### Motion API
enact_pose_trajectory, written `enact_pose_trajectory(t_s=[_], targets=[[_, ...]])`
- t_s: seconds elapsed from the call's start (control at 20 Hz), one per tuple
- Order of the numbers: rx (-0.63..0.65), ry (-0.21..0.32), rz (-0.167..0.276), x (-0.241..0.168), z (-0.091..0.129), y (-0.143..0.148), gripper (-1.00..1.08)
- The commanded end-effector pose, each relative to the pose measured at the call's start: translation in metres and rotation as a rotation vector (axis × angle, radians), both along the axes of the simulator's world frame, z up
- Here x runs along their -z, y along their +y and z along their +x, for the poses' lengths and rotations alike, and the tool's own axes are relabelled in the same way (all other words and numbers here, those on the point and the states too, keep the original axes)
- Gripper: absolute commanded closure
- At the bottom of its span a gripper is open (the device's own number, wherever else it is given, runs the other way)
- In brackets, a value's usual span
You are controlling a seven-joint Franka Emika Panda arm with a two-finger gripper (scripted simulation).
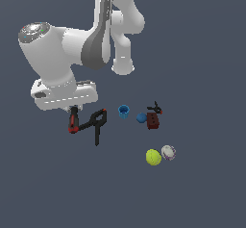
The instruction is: Pick up a designated object from a clutter of objects.
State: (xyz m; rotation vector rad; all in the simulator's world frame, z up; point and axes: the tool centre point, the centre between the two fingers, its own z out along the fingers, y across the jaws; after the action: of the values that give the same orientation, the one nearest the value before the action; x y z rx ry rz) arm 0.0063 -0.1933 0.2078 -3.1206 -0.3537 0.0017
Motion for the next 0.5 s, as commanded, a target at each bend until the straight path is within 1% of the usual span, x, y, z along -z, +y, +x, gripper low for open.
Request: enact_pose_trajectory(t_s=[0.0, 0.45], targets=[[0.0, -0.001, -0.001, -0.026, -0.007, 0.01, 1.08], [0.0, -0.001, -0.003, -0.119, -0.028, 0.045, 1.08]])
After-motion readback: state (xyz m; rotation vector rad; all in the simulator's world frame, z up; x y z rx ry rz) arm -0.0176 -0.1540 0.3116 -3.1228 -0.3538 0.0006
